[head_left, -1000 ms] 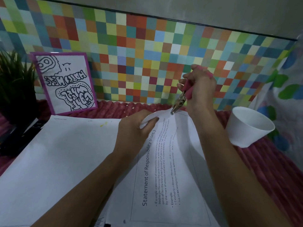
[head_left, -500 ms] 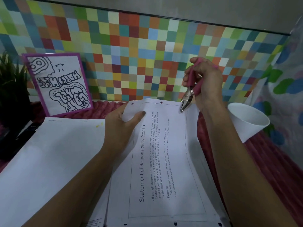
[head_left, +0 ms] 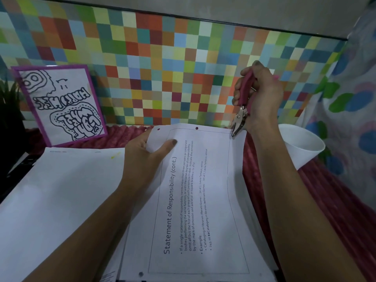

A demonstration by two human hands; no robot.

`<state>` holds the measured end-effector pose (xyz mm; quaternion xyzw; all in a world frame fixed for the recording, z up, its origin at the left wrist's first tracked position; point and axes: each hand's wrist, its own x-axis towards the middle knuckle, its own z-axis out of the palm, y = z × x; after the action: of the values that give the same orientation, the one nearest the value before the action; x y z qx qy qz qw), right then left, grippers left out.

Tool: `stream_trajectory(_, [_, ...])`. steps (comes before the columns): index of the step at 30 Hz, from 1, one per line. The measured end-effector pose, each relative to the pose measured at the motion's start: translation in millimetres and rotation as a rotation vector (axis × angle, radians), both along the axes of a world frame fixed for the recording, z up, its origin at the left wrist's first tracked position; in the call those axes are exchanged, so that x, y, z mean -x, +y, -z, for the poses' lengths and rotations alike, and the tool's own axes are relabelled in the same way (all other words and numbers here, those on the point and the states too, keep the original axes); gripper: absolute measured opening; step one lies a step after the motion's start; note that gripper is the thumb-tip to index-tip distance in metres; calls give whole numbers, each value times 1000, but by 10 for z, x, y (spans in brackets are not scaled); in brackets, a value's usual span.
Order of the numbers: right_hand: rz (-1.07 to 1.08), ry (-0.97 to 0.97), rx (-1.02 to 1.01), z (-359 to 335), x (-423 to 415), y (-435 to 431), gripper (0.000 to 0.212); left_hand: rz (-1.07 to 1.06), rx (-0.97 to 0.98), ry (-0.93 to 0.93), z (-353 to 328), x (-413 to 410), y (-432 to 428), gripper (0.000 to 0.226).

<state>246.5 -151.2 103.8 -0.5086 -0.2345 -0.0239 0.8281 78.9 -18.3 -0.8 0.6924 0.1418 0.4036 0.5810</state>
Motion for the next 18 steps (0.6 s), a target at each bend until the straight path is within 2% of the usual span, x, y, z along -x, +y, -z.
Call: stream_trajectory(18, [29, -6, -11, 208, -97, 50, 26, 8, -98, 25, 72, -18, 47, 20])
